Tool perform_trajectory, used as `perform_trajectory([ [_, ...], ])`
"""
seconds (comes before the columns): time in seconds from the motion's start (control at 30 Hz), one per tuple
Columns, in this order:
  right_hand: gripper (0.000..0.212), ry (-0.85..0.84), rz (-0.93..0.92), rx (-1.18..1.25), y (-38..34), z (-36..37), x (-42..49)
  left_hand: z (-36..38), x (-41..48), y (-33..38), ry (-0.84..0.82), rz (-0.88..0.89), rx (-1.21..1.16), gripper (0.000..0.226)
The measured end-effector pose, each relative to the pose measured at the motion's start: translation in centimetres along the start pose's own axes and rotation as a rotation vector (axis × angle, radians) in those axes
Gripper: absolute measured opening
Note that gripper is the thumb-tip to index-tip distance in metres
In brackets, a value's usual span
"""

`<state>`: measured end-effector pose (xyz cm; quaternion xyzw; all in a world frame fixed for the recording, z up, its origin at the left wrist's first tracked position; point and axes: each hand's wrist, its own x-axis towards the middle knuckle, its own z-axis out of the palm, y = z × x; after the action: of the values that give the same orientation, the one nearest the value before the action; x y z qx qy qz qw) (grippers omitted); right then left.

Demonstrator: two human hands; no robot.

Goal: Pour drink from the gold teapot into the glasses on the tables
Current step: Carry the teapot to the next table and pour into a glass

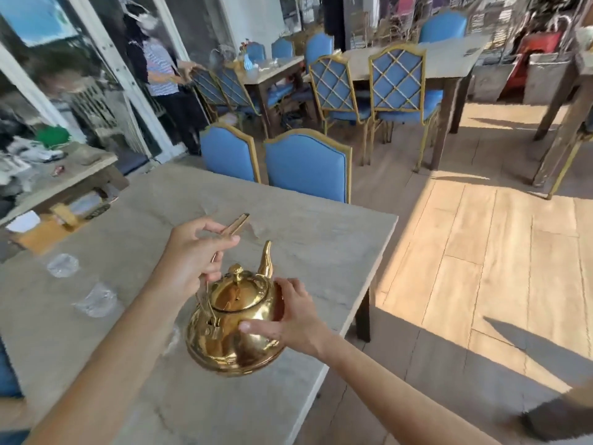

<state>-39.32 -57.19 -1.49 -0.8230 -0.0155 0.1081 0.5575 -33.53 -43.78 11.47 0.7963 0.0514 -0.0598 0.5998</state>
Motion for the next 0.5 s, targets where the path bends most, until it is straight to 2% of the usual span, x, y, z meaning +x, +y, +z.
perform_trajectory([
  [0.13,0.103,-0.170,-0.027,0.060,0.4,-5.7,4.5,3.5,3.6,2.3,0.142,-0.050,-0.039,0.025],
  [0.37,0.117,-0.435,-0.122,0.055,3.0,-14.4,13.3,10.7,9.3,5.1,0.407,-0.113,-0.064,0.023],
  [0.5,0.085,-0.630,-0.191,0.014,3.7,-20.6,18.7,15.4,12.2,6.7,0.593,-0.139,-0.117,0.027],
])
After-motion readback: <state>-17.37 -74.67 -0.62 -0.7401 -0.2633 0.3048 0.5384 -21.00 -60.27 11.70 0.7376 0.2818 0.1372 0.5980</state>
